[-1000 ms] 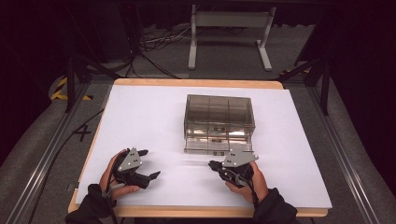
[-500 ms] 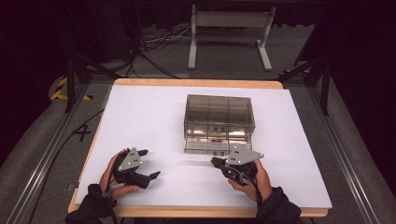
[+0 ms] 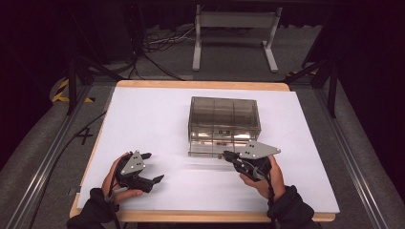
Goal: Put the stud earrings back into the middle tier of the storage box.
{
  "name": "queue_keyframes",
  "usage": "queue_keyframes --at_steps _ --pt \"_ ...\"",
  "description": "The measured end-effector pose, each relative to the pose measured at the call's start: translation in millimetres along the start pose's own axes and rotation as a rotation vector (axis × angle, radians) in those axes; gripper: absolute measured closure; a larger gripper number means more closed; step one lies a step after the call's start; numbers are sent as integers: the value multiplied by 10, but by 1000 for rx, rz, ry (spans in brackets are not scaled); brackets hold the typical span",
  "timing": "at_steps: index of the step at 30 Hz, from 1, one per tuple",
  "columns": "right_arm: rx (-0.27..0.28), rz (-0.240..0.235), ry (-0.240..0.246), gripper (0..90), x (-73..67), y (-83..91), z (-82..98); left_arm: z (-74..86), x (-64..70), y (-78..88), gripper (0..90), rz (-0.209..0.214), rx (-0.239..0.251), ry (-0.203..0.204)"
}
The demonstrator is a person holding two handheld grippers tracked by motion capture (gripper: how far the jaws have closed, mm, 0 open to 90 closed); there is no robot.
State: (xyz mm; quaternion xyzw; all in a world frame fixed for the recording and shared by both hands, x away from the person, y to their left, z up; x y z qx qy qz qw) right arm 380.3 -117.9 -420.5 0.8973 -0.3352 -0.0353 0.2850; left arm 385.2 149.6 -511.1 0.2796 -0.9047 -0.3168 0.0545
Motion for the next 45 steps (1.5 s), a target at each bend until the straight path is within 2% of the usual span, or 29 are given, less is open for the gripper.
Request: queue_keyframes --at_steps 16,21,32,45 --pt "-54 29 -10 869 240 -161 -21 -1 -6 3 114 -3 1 -3" --pt "-71 34 5 869 257 -215 -53 -1 -5 4 114 -1 2 -4" --pt "-93 40 1 869 334 -320 -73 -1 -6 3 115 -3 2 -3" --pt "-143 41 -27 868 380 -450 -3 -1 -3 -2 115 1 2 3"
Point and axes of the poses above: each handheld gripper's, and its own axes: y roughly backward along the jaws, z roughly out of its underside, x roughly to its right, the point moved 9 cm from there along -y, roughly forward along the jaws, and after that the axes turned 2 degrees about -x, right-handed, at the moved point
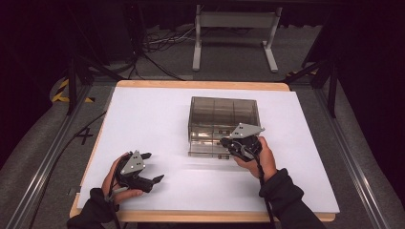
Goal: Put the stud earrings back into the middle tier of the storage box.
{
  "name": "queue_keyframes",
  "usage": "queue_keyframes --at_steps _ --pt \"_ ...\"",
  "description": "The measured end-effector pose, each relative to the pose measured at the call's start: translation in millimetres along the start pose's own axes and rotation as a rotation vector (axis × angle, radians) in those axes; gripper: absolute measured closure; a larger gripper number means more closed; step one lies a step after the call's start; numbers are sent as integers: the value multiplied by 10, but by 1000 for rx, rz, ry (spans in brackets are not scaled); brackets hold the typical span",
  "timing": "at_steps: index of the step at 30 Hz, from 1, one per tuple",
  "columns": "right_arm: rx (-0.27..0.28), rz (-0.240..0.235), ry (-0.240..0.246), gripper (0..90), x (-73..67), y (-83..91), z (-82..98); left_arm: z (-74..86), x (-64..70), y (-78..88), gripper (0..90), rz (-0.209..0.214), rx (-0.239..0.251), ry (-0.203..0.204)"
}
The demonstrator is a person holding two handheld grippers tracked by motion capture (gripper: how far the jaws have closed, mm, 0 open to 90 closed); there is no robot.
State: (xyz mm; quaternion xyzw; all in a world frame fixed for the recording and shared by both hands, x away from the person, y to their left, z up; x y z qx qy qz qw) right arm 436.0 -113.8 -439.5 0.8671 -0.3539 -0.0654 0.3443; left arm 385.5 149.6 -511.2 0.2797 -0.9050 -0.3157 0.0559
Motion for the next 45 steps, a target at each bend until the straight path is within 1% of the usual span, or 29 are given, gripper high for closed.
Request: queue_keyframes --at_steps 6,10,12,16,26,39,43,45 --pt "-14 1 -7 868 19 -19 34 -1 -4 4 115 -3 1 -4" --pt "-20 -6 -16 868 15 -36 75 -1 -4 4 115 -6 0 -5" --pt "-32 -8 -18 867 14 -51 102 0 -2 4 115 -5 0 -6" --pt "-36 -4 -15 866 19 -52 105 -1 1 3 115 -2 2 -2" --pt "-44 -7 -27 865 28 -54 130 1 -3 5 114 -4 -2 -8" --pt "-59 -7 -38 860 20 -78 176 1 0 3 114 -4 -1 -4" --pt "-64 -6 -35 858 23 -78 182 0 -4 5 114 -7 -1 -10" --pt "-64 -3 -39 847 29 -78 186 0 -2 3 115 -5 -1 -4"
Point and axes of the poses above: each handheld gripper's, and its own axes: y roughly backward along the jaws, z roughly out of its underside, x roughly to its right, the point moved 9 cm from there along -y, roughly forward along the jaws, and after that the axes turned 2 degrees about -x, right-handed, at the moved point
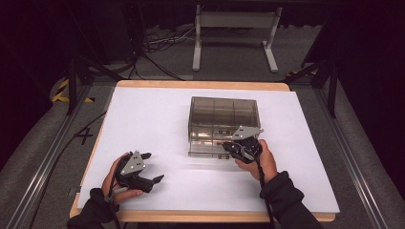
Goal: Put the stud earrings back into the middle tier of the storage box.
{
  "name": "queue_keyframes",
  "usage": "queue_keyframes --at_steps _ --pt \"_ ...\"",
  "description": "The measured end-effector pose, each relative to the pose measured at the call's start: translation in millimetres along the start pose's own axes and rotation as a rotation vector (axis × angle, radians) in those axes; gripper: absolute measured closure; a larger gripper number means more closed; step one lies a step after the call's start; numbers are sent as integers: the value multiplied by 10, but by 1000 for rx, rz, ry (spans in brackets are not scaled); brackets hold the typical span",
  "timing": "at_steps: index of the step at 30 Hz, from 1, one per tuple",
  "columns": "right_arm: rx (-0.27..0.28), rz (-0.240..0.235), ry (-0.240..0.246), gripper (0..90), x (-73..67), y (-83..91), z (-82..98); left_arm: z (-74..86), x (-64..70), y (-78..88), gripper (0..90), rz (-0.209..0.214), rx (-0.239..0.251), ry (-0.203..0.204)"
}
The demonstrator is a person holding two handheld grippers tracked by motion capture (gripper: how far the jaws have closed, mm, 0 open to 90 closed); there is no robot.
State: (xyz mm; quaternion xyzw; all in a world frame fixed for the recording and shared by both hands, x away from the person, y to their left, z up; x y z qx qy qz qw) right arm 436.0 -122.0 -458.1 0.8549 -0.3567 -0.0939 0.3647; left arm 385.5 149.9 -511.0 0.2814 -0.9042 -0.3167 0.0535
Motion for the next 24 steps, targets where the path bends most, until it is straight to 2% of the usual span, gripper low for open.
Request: queue_keyframes --at_steps 6,11,15,16,17,19,22,24 --pt "0 8 2 829 -3 3 -1 0 0 0 115 -1 -1 1" --pt "26 16 0 825 19 68 -26 -6 -23 7 134 -10 3 5" --pt "47 13 -5 825 34 132 -54 -86 -60 41 157 -4 50 56" --pt "59 8 -9 828 37 163 -72 -116 -48 51 174 0 59 65" --pt "71 8 -8 833 46 198 -91 -130 -52 56 189 -8 57 59" --pt "91 11 -3 838 69 266 -121 -164 -25 58 211 1 58 57" --pt "119 26 -4 861 130 354 -157 -212 26 56 294 4 42 52" --pt "125 41 -6 878 177 400 -159 -263 84 60 342 23 51 49"
Point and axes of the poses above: each handheld gripper's, and its own axes: y roughly backward along the jaws, z roughly out of its underside, x roughly to its right, the point moved 9 cm from there along -y, roughly forward along the jaws, and after that the axes turned 2 degrees about -x, right-handed, at the moved point
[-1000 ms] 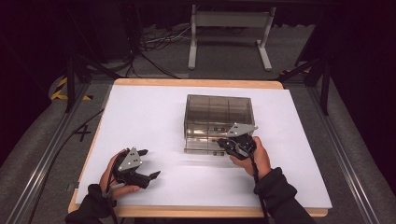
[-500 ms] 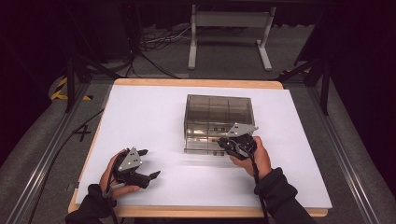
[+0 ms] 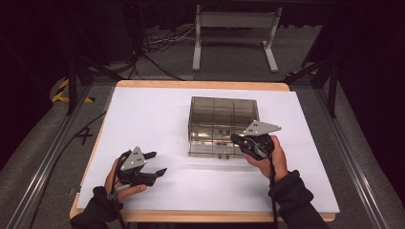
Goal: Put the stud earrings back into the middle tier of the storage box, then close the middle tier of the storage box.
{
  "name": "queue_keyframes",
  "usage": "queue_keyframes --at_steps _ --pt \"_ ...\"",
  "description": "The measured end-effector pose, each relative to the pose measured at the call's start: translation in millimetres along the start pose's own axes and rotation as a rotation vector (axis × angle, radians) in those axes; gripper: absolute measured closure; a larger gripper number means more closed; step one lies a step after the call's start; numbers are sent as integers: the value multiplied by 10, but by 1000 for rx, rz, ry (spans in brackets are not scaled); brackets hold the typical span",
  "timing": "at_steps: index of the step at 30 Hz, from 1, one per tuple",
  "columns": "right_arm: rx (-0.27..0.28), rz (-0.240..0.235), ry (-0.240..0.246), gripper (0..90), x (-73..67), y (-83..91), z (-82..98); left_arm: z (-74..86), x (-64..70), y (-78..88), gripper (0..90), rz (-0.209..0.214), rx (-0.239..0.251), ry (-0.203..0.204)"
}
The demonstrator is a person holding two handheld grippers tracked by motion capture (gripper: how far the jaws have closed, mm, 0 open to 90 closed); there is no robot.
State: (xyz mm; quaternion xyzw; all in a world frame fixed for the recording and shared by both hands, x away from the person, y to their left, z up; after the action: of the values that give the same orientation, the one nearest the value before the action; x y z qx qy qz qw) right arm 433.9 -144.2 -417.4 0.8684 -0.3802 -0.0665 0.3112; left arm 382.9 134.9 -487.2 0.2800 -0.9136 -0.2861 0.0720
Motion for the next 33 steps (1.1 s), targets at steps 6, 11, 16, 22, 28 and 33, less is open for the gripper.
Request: queue_keyframes --at_steps 6,11,16,22,28,33 --pt "22 27 -8 900 104 106 -3 -40 42 -6 377 22 8 -15" --pt "43 62 -11 900 202 206 -28 -53 76 6 403 33 14 -16" --pt "50 84 -4 900 264 258 -40 -77 128 -3 473 44 13 -20" --pt "63 107 -22 900 395 295 -29 -125 173 -58 627 55 4 -45" --pt "62 140 -23 900 481 297 -23 -184 230 -90 740 60 10 -87" --pt "66 162 -27 900 569 306 -22 -227 297 -127 831 69 -3 -125"
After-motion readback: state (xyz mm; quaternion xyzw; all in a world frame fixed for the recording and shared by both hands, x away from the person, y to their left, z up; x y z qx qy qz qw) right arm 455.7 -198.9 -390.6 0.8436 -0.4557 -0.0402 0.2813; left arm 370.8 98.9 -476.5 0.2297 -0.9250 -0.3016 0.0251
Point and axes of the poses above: each handheld gripper's, and its own axes: y roughly backward along the jaws, z roughly out of its underside, x roughly to its right, the point moved 9 cm from there along -y, roughly forward along the jaws, and after that the axes turned 2 degrees about -x, right-handed, at the moved point
